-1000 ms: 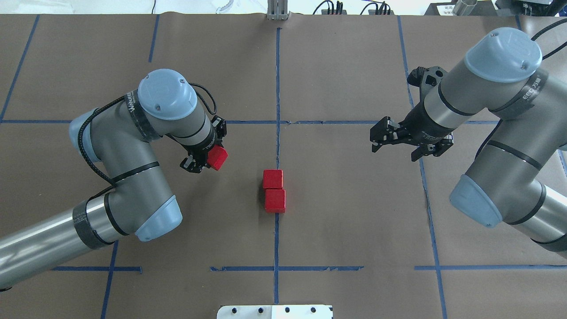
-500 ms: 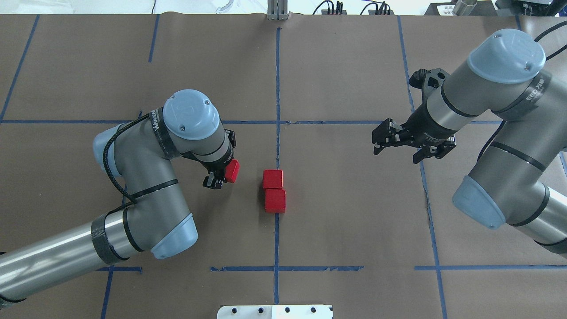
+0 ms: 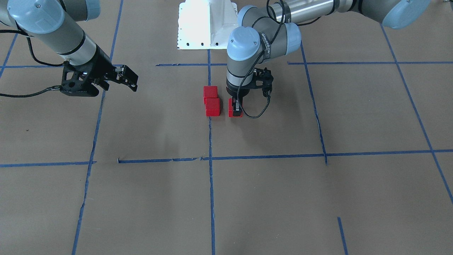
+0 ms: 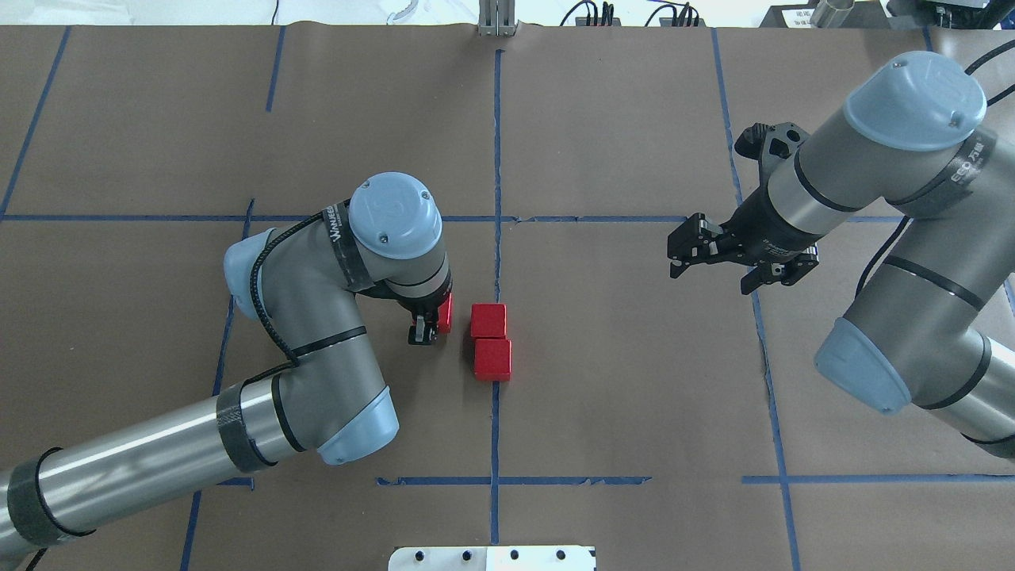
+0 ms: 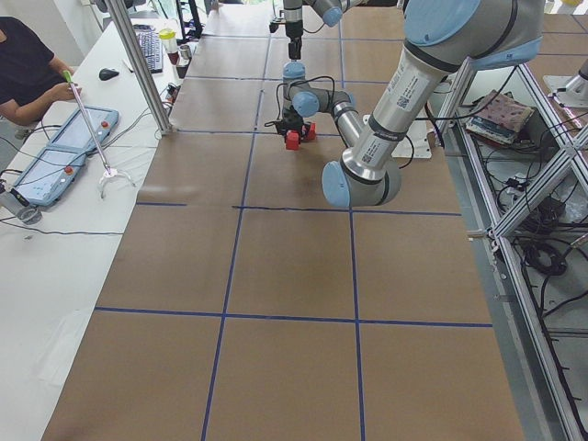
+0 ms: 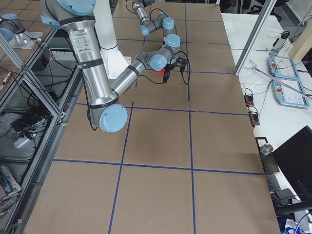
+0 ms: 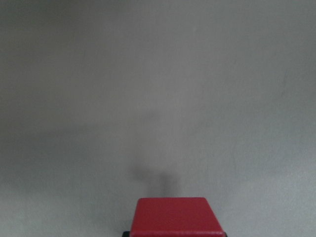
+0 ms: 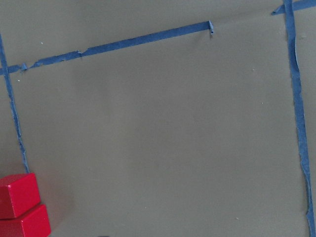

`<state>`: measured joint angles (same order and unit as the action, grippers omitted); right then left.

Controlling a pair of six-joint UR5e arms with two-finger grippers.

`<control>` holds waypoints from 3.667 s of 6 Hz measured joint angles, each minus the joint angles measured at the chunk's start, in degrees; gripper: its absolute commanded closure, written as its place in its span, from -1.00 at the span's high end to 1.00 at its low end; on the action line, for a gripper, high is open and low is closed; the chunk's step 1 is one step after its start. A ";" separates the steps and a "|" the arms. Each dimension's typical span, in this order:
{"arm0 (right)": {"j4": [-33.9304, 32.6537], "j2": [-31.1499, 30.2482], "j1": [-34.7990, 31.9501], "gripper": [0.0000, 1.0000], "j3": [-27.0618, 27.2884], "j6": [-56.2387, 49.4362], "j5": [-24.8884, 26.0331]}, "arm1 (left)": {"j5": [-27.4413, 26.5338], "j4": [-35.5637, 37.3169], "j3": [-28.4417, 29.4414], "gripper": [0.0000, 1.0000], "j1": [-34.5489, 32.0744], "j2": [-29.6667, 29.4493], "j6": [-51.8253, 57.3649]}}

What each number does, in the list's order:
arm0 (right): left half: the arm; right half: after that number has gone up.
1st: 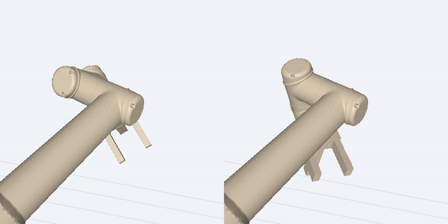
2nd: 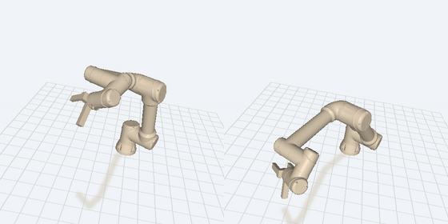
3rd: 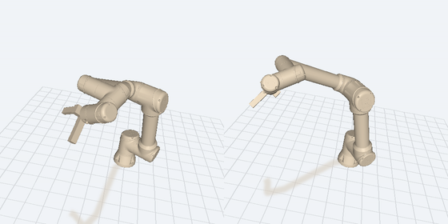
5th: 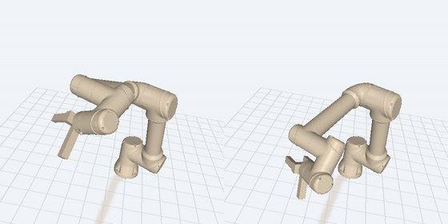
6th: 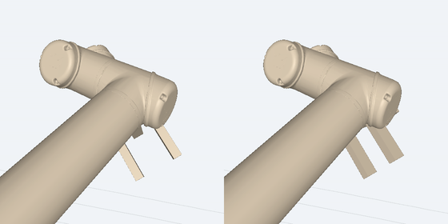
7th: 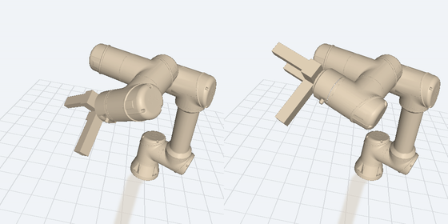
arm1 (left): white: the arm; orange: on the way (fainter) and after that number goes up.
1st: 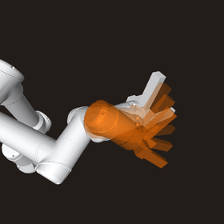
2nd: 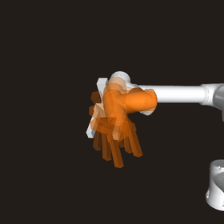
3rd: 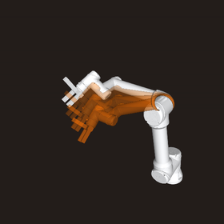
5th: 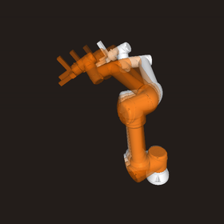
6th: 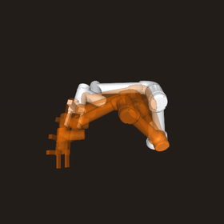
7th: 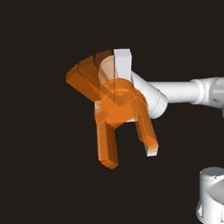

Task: Form red blocks into L shape at center
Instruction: 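Place the cube beside the farther cube of the column, toward the left arm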

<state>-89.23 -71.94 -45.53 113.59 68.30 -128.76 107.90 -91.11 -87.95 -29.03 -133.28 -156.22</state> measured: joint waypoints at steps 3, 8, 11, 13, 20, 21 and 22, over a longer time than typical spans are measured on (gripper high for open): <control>-0.04 0.00 0.01 1.00 0.19 0.25 -0.04 | 0.03 -0.25 1.07 -0.96 0.11 -0.81 -4.03; -0.07 -0.03 0.01 1.00 0.17 0.26 -0.09 | 0.12 -1.15 0.81 -0.96 1.14 -0.67 -6.70; -0.04 -0.25 0.00 1.00 0.20 0.26 -0.09 | 0.12 -1.89 0.86 -0.95 1.85 -0.66 -7.62; -0.05 -0.37 0.00 1.00 0.17 0.26 -0.09 | 0.12 -1.96 0.93 -0.95 2.32 -0.77 -7.69; -0.07 -0.39 0.00 1.00 0.22 0.28 -0.12 | 0.03 -1.97 1.08 1.00 2.30 -1.04 -7.91; -0.07 -0.39 0.01 1.00 0.26 0.32 -0.23 | 0.05 -1.99 0.70 1.00 1.75 -1.29 -7.98; -0.07 -0.39 -0.02 1.00 0.43 0.34 -0.37 | 0.09 -1.84 -0.60 1.00 0.82 -1.55 -7.81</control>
<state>-89.30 -72.33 -45.55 114.02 68.64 -129.13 108.00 -92.95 -88.55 -28.21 -134.83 -164.03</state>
